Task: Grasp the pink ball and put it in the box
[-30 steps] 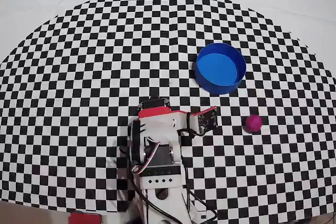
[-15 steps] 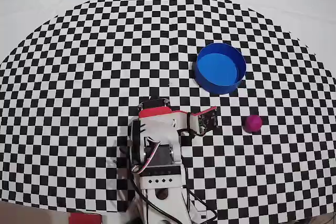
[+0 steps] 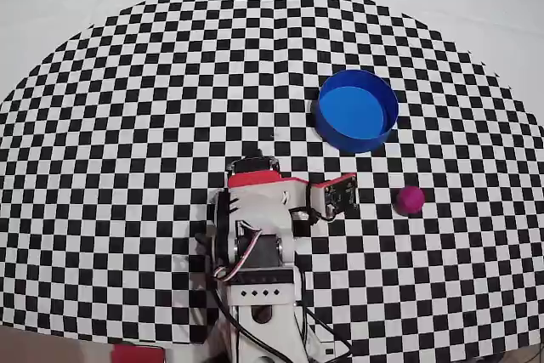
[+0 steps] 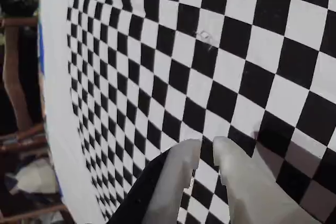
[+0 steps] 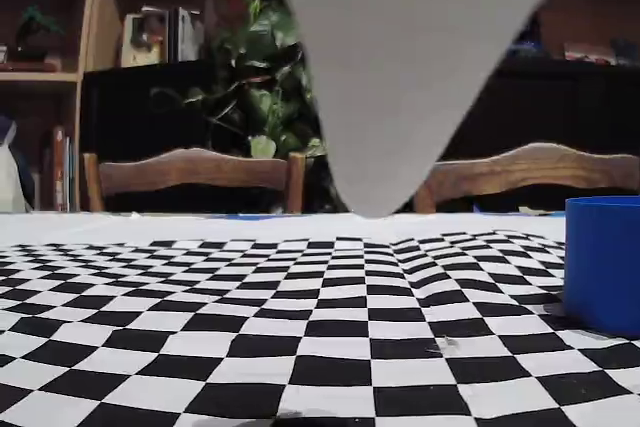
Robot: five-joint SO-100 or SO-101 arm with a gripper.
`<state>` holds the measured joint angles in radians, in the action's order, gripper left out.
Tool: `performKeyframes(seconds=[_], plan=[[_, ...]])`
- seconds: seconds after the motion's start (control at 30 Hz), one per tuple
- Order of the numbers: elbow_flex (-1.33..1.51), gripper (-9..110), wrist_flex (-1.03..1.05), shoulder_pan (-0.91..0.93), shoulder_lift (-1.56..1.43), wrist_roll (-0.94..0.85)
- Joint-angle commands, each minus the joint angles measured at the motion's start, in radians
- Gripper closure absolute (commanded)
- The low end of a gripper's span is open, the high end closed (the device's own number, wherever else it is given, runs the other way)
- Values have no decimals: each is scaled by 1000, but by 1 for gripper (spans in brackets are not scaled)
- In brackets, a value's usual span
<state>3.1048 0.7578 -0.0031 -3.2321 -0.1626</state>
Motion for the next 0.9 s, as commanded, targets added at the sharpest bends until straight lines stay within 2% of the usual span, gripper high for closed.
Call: performKeyframes(seconds=[0.0, 0.07, 0.2, 0.33, 0.43, 0.6, 0.87], plan=[[8, 101, -67, 12, 20, 5], [8, 101, -129, 18, 28, 5], [8, 92, -273, 32, 46, 5], [8, 90, -371, 34, 51, -3], [5, 82, -422, 35, 55, -9], [5, 76, -436, 38, 54, -207], [8, 76, -449, 40, 49, -652]])
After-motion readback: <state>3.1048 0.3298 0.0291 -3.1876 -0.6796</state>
